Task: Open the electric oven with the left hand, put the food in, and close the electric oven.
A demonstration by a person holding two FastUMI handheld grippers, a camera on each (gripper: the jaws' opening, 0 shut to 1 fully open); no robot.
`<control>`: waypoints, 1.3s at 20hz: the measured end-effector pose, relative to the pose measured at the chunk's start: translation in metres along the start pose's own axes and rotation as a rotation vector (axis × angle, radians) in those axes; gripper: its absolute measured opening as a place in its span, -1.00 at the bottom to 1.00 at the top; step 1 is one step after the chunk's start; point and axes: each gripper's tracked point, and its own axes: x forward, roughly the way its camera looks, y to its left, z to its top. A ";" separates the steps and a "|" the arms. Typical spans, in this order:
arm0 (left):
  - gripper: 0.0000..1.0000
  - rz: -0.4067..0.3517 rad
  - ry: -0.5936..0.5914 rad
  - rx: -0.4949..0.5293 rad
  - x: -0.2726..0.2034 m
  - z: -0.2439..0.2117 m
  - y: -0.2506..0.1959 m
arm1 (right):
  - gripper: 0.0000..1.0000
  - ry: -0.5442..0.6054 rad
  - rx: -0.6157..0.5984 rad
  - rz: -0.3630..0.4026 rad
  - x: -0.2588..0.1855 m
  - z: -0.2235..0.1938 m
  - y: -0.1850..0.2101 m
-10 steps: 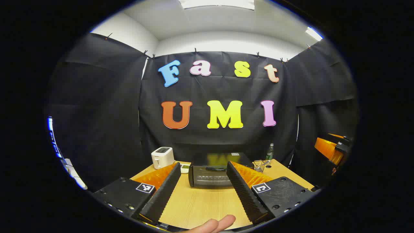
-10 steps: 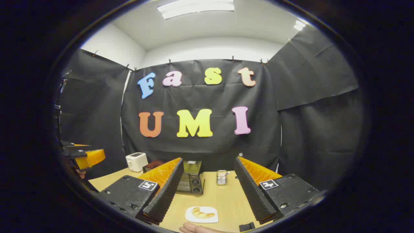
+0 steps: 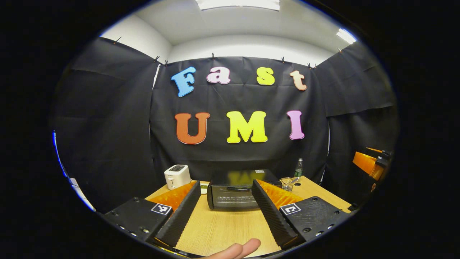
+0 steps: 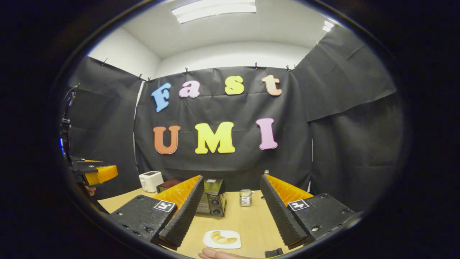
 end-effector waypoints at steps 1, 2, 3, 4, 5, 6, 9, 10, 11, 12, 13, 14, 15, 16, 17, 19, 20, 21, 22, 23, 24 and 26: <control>0.88 0.001 0.000 0.006 0.003 -0.002 0.001 | 0.99 -0.003 0.017 0.006 0.003 -0.004 -0.001; 0.88 -0.003 0.002 0.013 0.005 -0.003 0.001 | 0.99 -0.003 0.030 0.010 0.007 -0.010 -0.003; 0.87 0.002 -0.001 0.012 0.010 -0.002 0.004 | 0.99 0.003 0.034 0.012 0.012 -0.018 -0.006; 0.88 0.002 0.004 0.007 0.019 -0.005 0.006 | 0.98 0.015 0.030 0.004 0.018 -0.025 -0.011; 0.89 -0.006 0.019 0.000 0.030 -0.009 0.006 | 0.98 0.026 0.024 -0.010 0.023 -0.032 -0.017; 0.89 -0.011 0.036 -0.009 0.041 -0.014 0.007 | 0.98 0.033 0.020 -0.019 0.027 -0.037 -0.021; 0.90 -0.044 0.089 -0.012 0.085 -0.033 0.005 | 0.97 0.044 0.012 -0.045 0.041 -0.048 -0.034; 0.89 -0.050 0.097 -0.013 0.099 -0.038 0.006 | 0.97 0.044 0.013 -0.052 0.044 -0.051 -0.038; 0.89 -0.054 0.110 -0.017 0.114 -0.044 0.006 | 0.97 0.047 0.012 -0.053 0.049 -0.053 -0.040; 0.89 -0.056 0.124 -0.024 0.128 -0.050 0.005 | 0.97 0.061 0.006 -0.052 0.053 -0.060 -0.042; 0.89 -0.063 0.144 -0.036 0.141 -0.058 0.002 | 0.97 0.071 -0.001 -0.051 0.056 -0.064 -0.044; 0.88 -0.072 0.174 -0.053 0.156 -0.069 -0.003 | 0.96 0.079 -0.010 -0.052 0.059 -0.067 -0.046; 0.88 -0.082 0.195 -0.068 0.169 -0.077 -0.009 | 0.96 0.083 -0.021 -0.054 0.061 -0.069 -0.048; 0.86 -0.088 0.216 -0.074 0.179 -0.086 -0.014 | 0.96 0.081 -0.031 -0.057 0.064 -0.070 -0.051; 0.85 -0.092 0.232 -0.075 0.189 -0.092 -0.019 | 0.96 0.078 -0.039 -0.059 0.065 -0.071 -0.054; 0.87 -0.102 0.247 -0.076 0.211 -0.102 -0.028 | 0.95 0.078 -0.058 -0.050 0.067 -0.076 -0.054; 0.87 -0.115 0.251 -0.082 0.221 -0.107 -0.034 | 0.95 0.083 -0.067 -0.047 0.068 -0.080 -0.055; 0.86 -0.123 0.262 -0.087 0.230 -0.114 -0.040 | 0.95 0.083 -0.071 -0.048 0.068 -0.083 -0.057; 0.86 -0.125 0.280 -0.087 0.238 -0.121 -0.044 | 0.95 0.081 -0.072 -0.049 0.069 -0.084 -0.059; 0.86 -0.121 0.294 -0.082 0.246 -0.126 -0.046 | 0.95 0.071 -0.067 -0.054 0.070 -0.083 -0.061; 0.86 -0.119 0.305 -0.075 0.252 -0.134 -0.048 | 0.94 0.069 -0.063 -0.066 0.072 -0.086 -0.066; 0.87 -0.122 0.317 -0.068 0.263 -0.144 -0.052 | 0.94 0.080 -0.057 -0.087 0.073 -0.094 -0.073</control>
